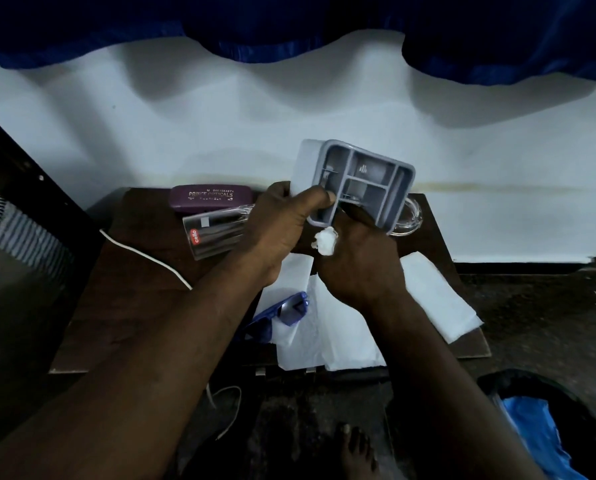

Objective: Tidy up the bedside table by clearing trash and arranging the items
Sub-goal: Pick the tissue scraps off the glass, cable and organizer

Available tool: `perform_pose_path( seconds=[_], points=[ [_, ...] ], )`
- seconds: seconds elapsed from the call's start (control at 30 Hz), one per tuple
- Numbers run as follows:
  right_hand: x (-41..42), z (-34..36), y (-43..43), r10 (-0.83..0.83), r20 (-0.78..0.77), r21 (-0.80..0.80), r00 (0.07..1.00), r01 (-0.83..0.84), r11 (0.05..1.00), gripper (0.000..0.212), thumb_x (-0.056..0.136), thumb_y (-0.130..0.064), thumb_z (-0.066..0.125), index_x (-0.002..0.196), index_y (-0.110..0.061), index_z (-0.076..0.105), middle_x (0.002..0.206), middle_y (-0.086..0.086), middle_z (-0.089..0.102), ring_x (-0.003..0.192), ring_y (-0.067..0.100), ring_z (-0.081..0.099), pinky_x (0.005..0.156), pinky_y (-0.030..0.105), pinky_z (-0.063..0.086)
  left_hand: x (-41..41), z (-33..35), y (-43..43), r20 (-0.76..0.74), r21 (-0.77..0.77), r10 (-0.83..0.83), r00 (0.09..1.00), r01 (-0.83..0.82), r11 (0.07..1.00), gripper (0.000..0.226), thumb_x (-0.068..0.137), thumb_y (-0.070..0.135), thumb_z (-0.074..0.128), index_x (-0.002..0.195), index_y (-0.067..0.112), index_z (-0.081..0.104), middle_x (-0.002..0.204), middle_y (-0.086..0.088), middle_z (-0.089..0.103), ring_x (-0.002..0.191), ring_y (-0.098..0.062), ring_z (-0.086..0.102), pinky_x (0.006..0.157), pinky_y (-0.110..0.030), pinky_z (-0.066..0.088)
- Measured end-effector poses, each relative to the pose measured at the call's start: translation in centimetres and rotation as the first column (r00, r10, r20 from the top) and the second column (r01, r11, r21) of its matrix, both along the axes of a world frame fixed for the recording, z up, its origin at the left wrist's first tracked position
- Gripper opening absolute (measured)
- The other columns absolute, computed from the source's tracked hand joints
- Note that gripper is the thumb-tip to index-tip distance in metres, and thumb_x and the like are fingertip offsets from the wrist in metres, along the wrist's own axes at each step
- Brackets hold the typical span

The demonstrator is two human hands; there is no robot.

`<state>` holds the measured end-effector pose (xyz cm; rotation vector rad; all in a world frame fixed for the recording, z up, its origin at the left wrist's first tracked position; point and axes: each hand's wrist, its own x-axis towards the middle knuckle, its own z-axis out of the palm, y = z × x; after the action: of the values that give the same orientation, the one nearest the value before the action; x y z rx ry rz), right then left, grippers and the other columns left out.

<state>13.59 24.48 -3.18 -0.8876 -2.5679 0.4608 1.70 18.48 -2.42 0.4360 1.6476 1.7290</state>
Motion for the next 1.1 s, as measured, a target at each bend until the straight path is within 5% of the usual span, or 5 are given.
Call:
perform_pose_path(
  seconds=[0.2, 0.4, 0.7, 0.87, 1.1],
  points=[
    [-0.4, -0.7, -0.4, -0.103, 0.115, -0.063, 0.988, 0.111, 0.992, 0.041, 0.086, -0.024, 0.07, 0.127, -0.016, 0.065, 0.129, 0.009, 0.064, 0.107, 0.033, 0.069, 0.076, 0.028, 0.039, 0.5, -0.2, 0.0, -0.067, -0.024, -0.031, 0.997, 0.03, 0.999, 0.017, 0.08, 0.016, 0.081, 0.087, 0.015, 0.065, 0.058, 0.014, 0.065, 0.06, -0.016, 0.068, 0.061, -0.039, 0.06],
    [-0.5, -0.1, -0.5, -0.139, 0.08, -0.046, 0.987, 0.143, 0.989, 0.032, 0.086, -0.024, 0.072, 0.116, -0.016, 0.068, 0.121, 0.009, 0.067, 0.102, 0.034, 0.07, 0.073, 0.028, 0.039, 0.9, 0.3, 0.0, 0.035, -0.033, 0.026, 0.999, -0.025, 0.999, 0.057, 0.066, 0.036, 0.082, 0.106, -0.003, 0.07, 0.098, -0.028, 0.073, 0.077, -0.038, 0.074, 0.07, -0.055, 0.061],
    [0.2, 2.2, 0.2, -0.364, -0.315, -0.298, 0.876, 0.273, 0.915, 0.02, 0.08, -0.022, 0.079, 0.1, -0.021, 0.076, 0.083, -0.011, 0.071, 0.079, 0.015, 0.067, 0.067, 0.011, 0.044, 0.6, -0.8, 0.7, 0.204, -0.141, 0.09, 0.975, -0.061, 0.988, 0.025, 0.079, 0.04, 0.08, 0.078, 0.019, 0.067, 0.05, 0.005, 0.057, 0.038, -0.01, 0.05, 0.042, -0.015, 0.033],
    [0.4, 1.4, 1.1, -0.529, -0.328, -0.647, 0.783, 0.222, 0.729, 0.016, 0.068, -0.032, 0.08, 0.076, -0.025, 0.068, 0.072, -0.006, 0.073, 0.074, 0.022, 0.075, 0.07, 0.05, 0.065, 1.2, -1.6, 1.6, 0.296, -0.189, 0.134, 0.946, -0.079, 0.979, 0.035, 0.076, 0.046, 0.082, 0.092, 0.015, 0.074, 0.064, -0.001, 0.066, 0.041, -0.012, 0.057, 0.045, -0.018, 0.039],
    [1.0, 1.9, 1.6, -0.672, -0.274, -0.896, 0.688, 0.071, 0.438, 0.038, 0.078, -0.052, 0.083, 0.06, -0.02, 0.073, 0.069, 0.005, 0.076, 0.075, 0.038, 0.074, 0.083, 0.057, 0.063, 1.2, -1.9, 3.1, 0.428, -0.161, 0.18, 0.886, -0.122, 0.979, 0.031, 0.087, 0.052, 0.071, 0.095, 0.023, 0.072, 0.076, 0.0, 0.068, 0.043, -0.01, 0.052, 0.041, -0.015, 0.032]
  ],
)
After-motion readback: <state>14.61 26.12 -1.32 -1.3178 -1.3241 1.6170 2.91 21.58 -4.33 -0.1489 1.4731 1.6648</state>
